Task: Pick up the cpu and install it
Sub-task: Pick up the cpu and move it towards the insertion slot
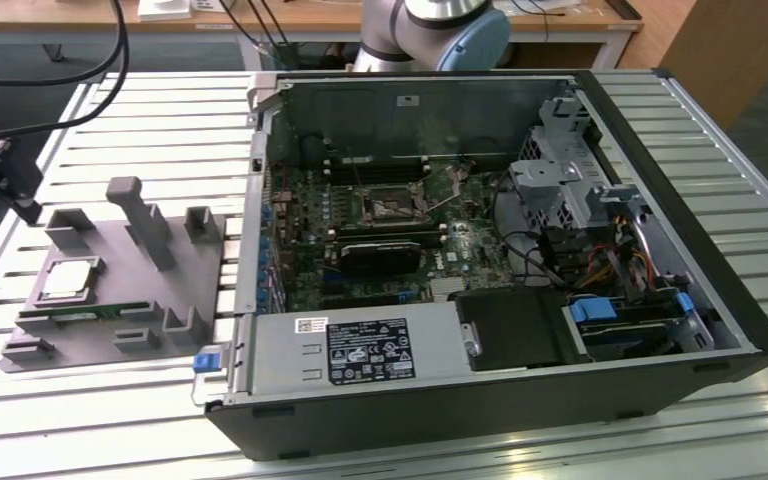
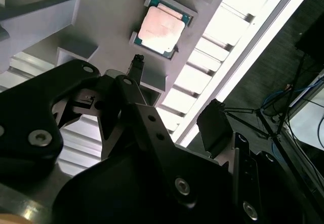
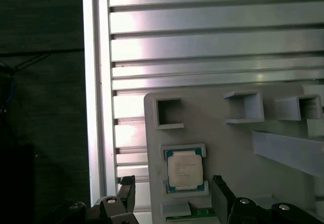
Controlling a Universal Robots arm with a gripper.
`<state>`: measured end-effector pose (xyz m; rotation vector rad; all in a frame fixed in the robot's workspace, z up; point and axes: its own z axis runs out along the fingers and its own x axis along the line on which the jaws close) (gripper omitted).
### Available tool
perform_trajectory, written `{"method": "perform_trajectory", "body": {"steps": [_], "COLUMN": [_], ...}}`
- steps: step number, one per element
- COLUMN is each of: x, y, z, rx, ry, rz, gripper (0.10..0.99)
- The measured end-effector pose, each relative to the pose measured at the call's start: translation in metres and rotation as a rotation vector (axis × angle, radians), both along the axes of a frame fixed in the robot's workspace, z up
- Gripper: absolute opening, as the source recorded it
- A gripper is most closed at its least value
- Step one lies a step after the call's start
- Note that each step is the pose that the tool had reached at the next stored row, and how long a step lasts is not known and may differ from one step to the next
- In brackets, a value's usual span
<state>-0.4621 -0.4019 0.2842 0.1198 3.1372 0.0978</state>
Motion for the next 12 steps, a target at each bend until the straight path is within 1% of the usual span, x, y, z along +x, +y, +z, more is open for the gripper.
{"method": "perform_trajectory", "body": {"steps": [12], "x": [0.0000], "y": [0.0000], "z": [-0.0083], "rx": [0.000], "ry": [-0.0001], "rz": [0.000], "gripper": [0.706]}}
